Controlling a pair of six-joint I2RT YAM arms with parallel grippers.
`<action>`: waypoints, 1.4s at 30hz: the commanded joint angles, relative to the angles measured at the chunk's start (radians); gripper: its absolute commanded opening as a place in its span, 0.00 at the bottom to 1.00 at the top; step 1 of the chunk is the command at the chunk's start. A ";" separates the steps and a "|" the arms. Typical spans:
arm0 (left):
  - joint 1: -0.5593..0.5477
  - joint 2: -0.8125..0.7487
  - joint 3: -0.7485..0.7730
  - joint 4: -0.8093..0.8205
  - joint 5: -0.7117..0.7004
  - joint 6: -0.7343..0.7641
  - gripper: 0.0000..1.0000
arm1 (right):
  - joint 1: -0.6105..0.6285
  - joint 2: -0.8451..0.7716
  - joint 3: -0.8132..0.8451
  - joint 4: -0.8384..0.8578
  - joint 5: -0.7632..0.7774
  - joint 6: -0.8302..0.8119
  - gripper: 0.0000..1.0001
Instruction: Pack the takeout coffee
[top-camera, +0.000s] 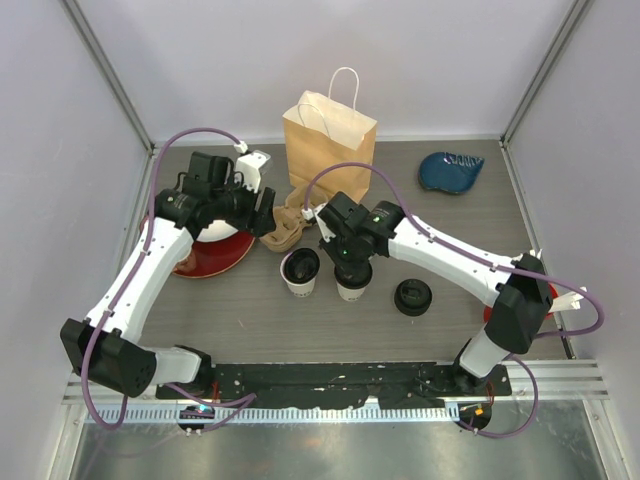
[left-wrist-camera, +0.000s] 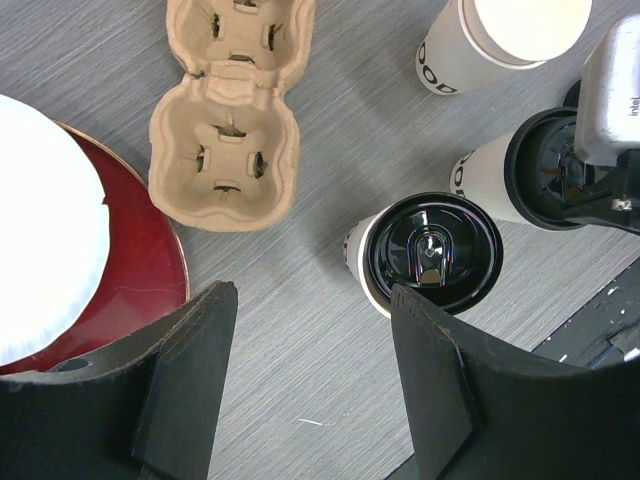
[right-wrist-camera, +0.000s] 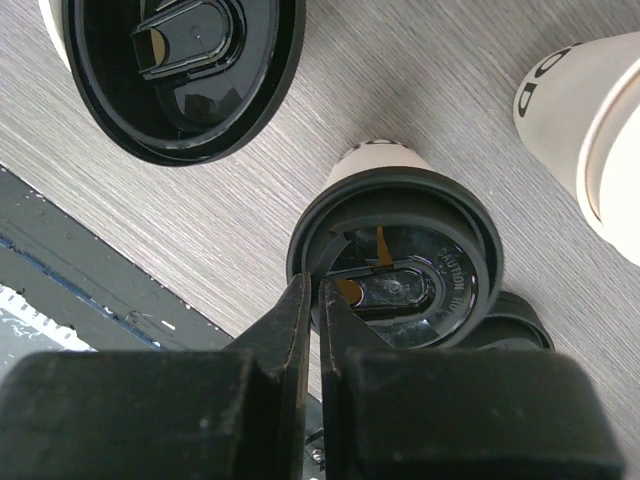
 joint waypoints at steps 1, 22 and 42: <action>0.005 -0.032 0.004 0.003 0.002 0.022 0.67 | 0.003 0.003 0.038 0.033 -0.040 -0.012 0.01; 0.007 -0.031 0.005 -0.003 0.020 0.028 0.68 | 0.003 -0.031 0.015 0.047 -0.054 -0.003 0.39; 0.005 -0.038 -0.005 -0.004 0.013 0.033 0.68 | -0.044 0.023 0.149 0.209 -0.089 0.195 0.73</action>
